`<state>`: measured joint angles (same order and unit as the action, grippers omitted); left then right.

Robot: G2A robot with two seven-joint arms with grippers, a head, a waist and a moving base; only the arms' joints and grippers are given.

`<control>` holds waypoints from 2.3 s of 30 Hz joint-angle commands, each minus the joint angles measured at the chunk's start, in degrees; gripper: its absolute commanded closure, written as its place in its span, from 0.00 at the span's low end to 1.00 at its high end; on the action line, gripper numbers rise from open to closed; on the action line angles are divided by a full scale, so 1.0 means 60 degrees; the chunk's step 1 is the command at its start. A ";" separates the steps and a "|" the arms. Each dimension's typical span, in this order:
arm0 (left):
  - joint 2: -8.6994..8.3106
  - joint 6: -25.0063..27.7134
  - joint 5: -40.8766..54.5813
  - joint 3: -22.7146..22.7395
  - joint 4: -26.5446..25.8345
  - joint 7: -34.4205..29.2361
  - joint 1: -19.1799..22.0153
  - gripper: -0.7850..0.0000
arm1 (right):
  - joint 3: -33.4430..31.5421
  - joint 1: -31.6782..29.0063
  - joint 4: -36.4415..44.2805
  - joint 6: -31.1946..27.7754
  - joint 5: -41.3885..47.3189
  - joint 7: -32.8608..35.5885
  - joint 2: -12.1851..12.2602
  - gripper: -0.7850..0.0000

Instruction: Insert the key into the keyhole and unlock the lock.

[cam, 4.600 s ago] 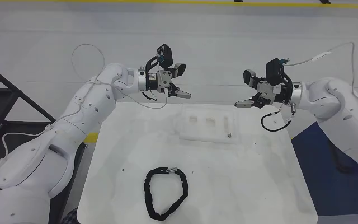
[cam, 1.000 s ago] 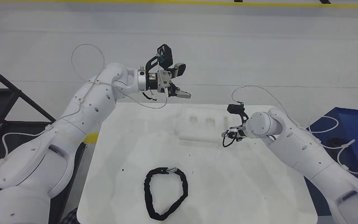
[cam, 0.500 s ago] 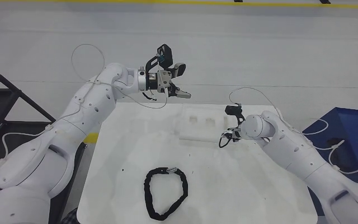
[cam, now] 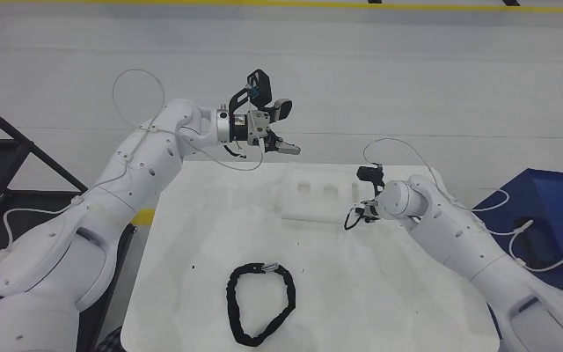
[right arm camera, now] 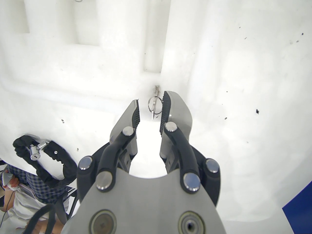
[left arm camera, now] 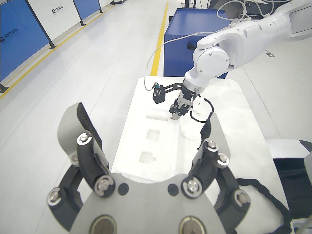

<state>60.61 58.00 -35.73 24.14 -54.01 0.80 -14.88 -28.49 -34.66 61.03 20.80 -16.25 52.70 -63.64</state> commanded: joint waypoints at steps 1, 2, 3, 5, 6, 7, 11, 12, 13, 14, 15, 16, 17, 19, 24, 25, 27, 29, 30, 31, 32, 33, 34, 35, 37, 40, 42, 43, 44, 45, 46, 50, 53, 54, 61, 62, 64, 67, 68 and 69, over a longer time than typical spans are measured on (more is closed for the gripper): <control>0.0000 0.0000 0.0001 0.0000 0.0000 0.0000 0.0000 0.00 | -0.0032 -0.0015 -0.0047 0.0009 -0.0029 -0.0033 -0.0041 0.82; 0.0000 0.0000 0.0001 0.0000 0.0000 0.0000 0.0000 0.00 | -0.0032 -0.0024 -0.0064 0.0029 -0.0059 -0.0010 -0.0062 0.82; 0.0000 0.0000 0.0001 0.0000 0.0000 0.0000 0.0000 0.00 | -0.0031 -0.0022 -0.0075 0.0035 -0.0102 0.0001 -0.0083 0.82; 0.0000 0.0000 0.0001 0.0000 0.0000 0.0000 0.0000 0.00 | -0.0045 -0.0025 -0.0116 0.0067 -0.0154 0.0012 -0.0127 0.82; 0.0000 0.0000 0.0001 0.0000 0.0000 0.0000 0.0000 0.00 | -0.0052 -0.0030 -0.0142 0.0081 -0.0177 0.0014 -0.0148 0.82; 0.0000 0.0000 0.0001 0.0000 0.0000 0.0000 0.0000 0.00 | -0.0051 -0.0032 -0.0164 0.0113 -0.0225 0.0009 -0.0170 0.82; 0.0000 0.0000 0.0001 0.0000 0.0000 0.0000 0.0000 0.00 | -0.0055 -0.0042 -0.0234 0.0220 -0.0340 0.0002 -0.0270 0.80; 0.0000 0.0000 0.0001 0.0000 0.0000 0.0000 0.0000 0.00 | -0.0057 -0.0040 -0.0262 0.0245 -0.0376 0.0007 -0.0293 0.82; 0.0000 0.0000 0.0001 0.0000 0.0000 0.0000 0.0000 0.00 | -0.0057 -0.0038 -0.0282 0.0264 -0.0415 0.0012 -0.0316 0.83; 0.0000 0.0000 0.0001 0.0000 0.0000 0.0000 0.0000 0.00 | -0.0058 -0.0035 -0.0308 0.0303 -0.0450 0.0028 -0.0339 0.83; 0.0000 0.0000 0.0001 0.0000 0.0000 0.0000 0.0000 0.00 | -0.0057 -0.0030 -0.0325 0.0330 -0.0495 0.0037 -0.0362 0.84; 0.0000 0.0000 0.0001 0.0000 0.0000 0.0000 0.0000 0.00 | -0.0059 -0.0029 -0.0346 0.0347 -0.0531 0.0048 -0.0383 0.85; 0.0000 0.0000 0.0001 0.0000 0.0000 0.0000 0.0000 0.00 | -0.0066 -0.0029 -0.0377 0.0376 -0.0561 0.0060 -0.0403 0.86; 0.0000 0.0000 0.0001 0.0000 0.0000 0.0000 0.0000 0.00 | -0.0091 -0.0026 -0.0438 0.0426 -0.0608 0.0072 -0.0441 0.90; 0.0000 0.0000 0.0001 0.0000 0.0000 0.0000 0.0000 0.00 | -0.0195 -0.0011 -0.0572 0.0400 -0.0707 0.0129 -0.0506 1.00; 0.0000 0.0000 0.0001 0.0000 0.0000 0.0000 0.0000 0.00 | -0.0225 -0.0002 -0.0581 0.0404 -0.0736 0.0143 -0.0512 1.00; 0.0000 0.0000 0.0001 0.0000 0.0000 0.0000 0.0000 0.00 | -0.0290 0.0011 -0.0558 0.0398 -0.0782 0.0206 -0.0519 1.00; 0.0000 0.0000 0.0001 0.0000 0.0000 0.0000 0.0000 0.00 | -0.0360 0.0033 -0.0502 0.0404 -0.0881 0.0277 -0.0509 1.00; 0.0000 0.0000 0.0001 0.0000 0.0000 0.0000 0.0000 0.00 | -0.0403 0.0043 -0.0458 0.0423 -0.0933 0.0327 -0.0498 1.00; 0.0000 0.0000 0.0001 0.0000 0.0000 0.0000 0.0000 0.00 | -0.0445 0.0056 -0.0397 0.0433 -0.1007 0.0378 -0.0482 1.00; 0.0000 0.0000 0.0001 0.0000 0.0000 0.0000 0.0000 0.00 | -0.0494 0.0063 -0.0329 0.0450 -0.1077 0.0438 -0.0461 1.00; 0.0000 0.0000 0.0001 0.0000 0.0000 0.0000 0.0000 0.00 | -0.0538 0.0070 -0.0248 0.0466 -0.1161 0.0527 -0.0437 1.00; 0.0000 0.0000 0.0001 0.0000 0.0000 0.0000 0.0000 0.00 | -0.0575 0.0080 -0.0136 0.0451 -0.1271 0.0622 -0.0409 1.00; 0.0000 0.0000 0.0001 0.0000 0.0000 0.0000 0.0000 0.00 | -0.0602 0.0091 -0.0021 0.0456 -0.1426 0.0723 -0.0376 1.00; 0.0000 0.0000 0.0001 0.0000 0.0000 0.0000 0.0000 0.00 | -0.0730 0.0081 0.0262 0.0503 -0.1577 0.0921 -0.0307 1.00; 0.0000 0.0000 0.0001 0.0000 0.0000 0.0000 0.0000 0.00 | -0.1086 -0.0015 0.0752 0.0435 -0.1612 0.1094 -0.0157 1.00; 0.0000 0.0000 0.0001 0.0000 0.0000 0.0000 0.0000 0.00 | -0.1450 -0.0154 0.1066 0.0247 -0.1483 0.1190 -0.0019 1.00; 0.0000 0.0000 0.0001 0.0000 0.0000 0.0000 0.0000 0.00 | -0.1686 -0.0252 0.1228 0.0067 -0.1307 0.1246 0.0060 1.00; 0.0000 0.0000 0.0001 0.0000 0.0000 0.0000 0.0000 0.00 | -0.1914 -0.0350 0.1340 -0.0054 -0.1230 0.1303 0.0148 1.00; 0.0000 0.0000 0.0001 0.0000 0.0000 0.0000 0.0000 0.00 | -0.2188 -0.0481 0.1556 -0.0299 -0.0957 0.1361 0.0229 1.00; 0.0000 0.0000 0.0001 0.0000 0.0000 0.0000 0.0000 0.00 | -0.2508 -0.0631 0.1659 -0.0525 -0.0664 0.1429 0.0323 1.00; 0.0000 0.0000 0.0001 0.0000 0.0000 0.0000 0.0000 0.00 | -0.3499 -0.1155 0.2573 -0.0717 -0.0610 0.1738 0.0705 1.00; 0.0000 0.0000 0.0001 0.0000 0.0000 0.0000 0.0000 0.00 | -0.4288 -0.1664 0.3430 -0.1007 -0.0486 0.1995 0.0978 1.00; 0.0000 0.0000 0.0001 0.0000 0.0000 0.0000 0.0000 0.00 | -0.4568 -0.1844 0.3736 -0.1060 -0.0448 0.2029 0.1063 1.00; 0.0000 0.0000 0.0001 0.0000 0.0000 0.0000 0.0000 0.00 | -0.6678 -0.3422 0.5707 -0.1616 0.0382 0.1901 0.1553 1.00; 0.0000 0.0000 0.0001 0.0000 0.0000 0.0000 0.0000 0.00 | -0.6975 -0.3641 0.5923 -0.1690 0.0478 0.1867 0.1609 1.00; 0.0000 0.0000 0.0001 0.0000 0.0000 0.0000 0.0000 0.00 | -0.7508 -0.4102 0.6320 -0.1901 0.0893 0.1724 0.1686 1.00; 0.0000 0.0000 0.0001 0.0000 0.0000 0.0000 0.0000 0.00 | -0.8079 -0.4678 0.6563 -0.2133 0.1410 0.1550 0.1759 1.00; 0.0000 0.0000 0.0001 0.0000 0.0000 0.0000 0.0000 0.00 | -0.8227 -0.4834 0.6602 -0.2170 0.1644 0.1439 0.1768 1.00; 0.0000 0.0000 0.0001 0.0000 0.0000 0.0000 0.0000 0.00 | -0.8360 -0.4980 0.6631 -0.2221 0.1837 0.1326 0.1775 1.00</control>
<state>60.61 58.00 -35.73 24.14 -54.01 0.80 -14.88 -77.72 -63.57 100.64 7.74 -6.66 61.39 -53.03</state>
